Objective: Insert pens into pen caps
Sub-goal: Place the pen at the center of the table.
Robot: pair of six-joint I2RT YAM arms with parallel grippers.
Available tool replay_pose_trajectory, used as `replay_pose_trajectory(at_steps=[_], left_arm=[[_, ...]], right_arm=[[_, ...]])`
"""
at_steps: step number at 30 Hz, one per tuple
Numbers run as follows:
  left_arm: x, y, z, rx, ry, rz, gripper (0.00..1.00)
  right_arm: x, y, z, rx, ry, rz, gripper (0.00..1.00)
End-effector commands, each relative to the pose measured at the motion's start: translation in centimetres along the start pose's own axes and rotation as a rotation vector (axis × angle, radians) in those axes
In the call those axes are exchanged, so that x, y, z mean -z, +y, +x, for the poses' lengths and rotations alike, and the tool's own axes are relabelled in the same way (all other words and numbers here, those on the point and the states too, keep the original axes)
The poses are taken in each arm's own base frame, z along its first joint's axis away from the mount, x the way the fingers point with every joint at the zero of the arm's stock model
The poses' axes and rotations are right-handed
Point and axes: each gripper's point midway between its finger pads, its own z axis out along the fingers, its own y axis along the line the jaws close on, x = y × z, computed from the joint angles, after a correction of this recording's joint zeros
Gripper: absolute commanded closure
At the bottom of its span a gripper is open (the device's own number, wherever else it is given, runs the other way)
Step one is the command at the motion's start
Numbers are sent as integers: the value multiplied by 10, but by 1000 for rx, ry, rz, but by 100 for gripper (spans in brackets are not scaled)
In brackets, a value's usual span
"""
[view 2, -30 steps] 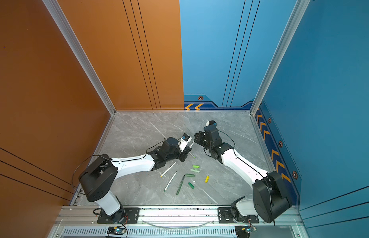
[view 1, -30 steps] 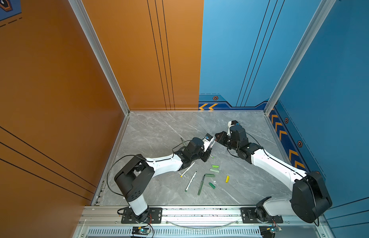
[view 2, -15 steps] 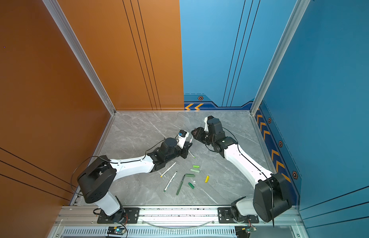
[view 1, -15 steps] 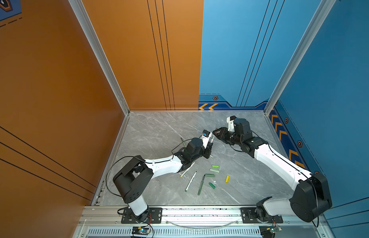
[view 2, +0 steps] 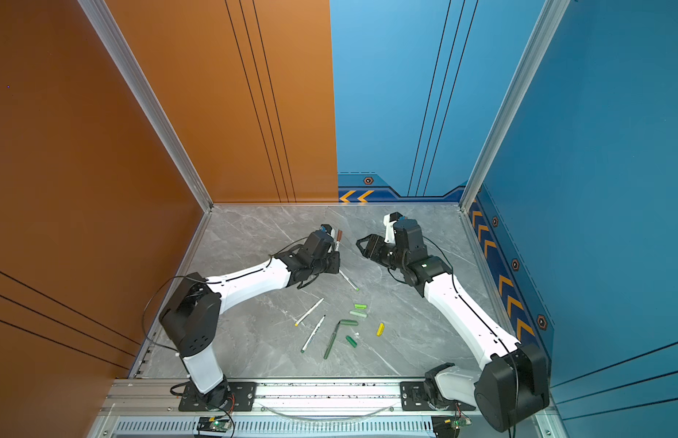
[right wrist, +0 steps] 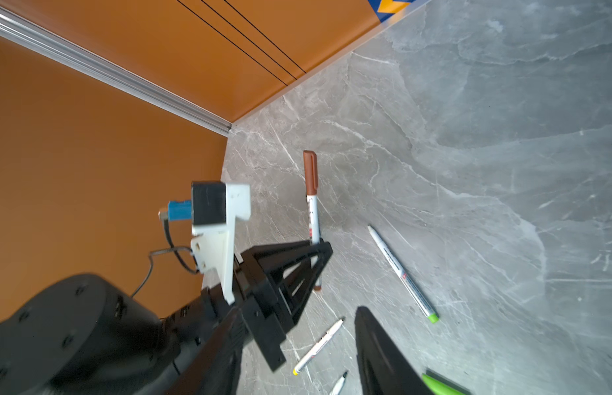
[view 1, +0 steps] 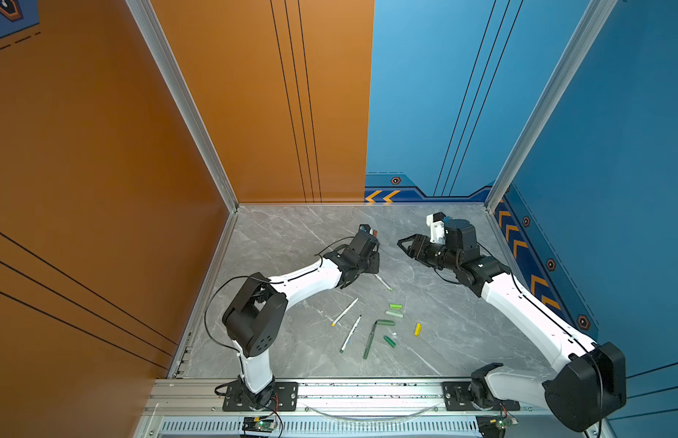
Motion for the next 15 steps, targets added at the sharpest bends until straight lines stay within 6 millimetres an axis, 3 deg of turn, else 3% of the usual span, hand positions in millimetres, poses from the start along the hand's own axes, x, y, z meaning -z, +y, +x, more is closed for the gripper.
replay_pose_trajectory(at_steps=[1, 7, 15], left_arm=[[-14, 35, 17, 34, 112, -142, 100], [-33, 59, 14, 2, 155, -243, 100], [-47, 75, 31, -8, 211, -305, 100]], right_arm=[[-1, -20, 10, 6, 24, 66, 46], [-1, -30, 16, 2, 39, 89, 46], [-3, -35, 16, 2, 43, 98, 46]])
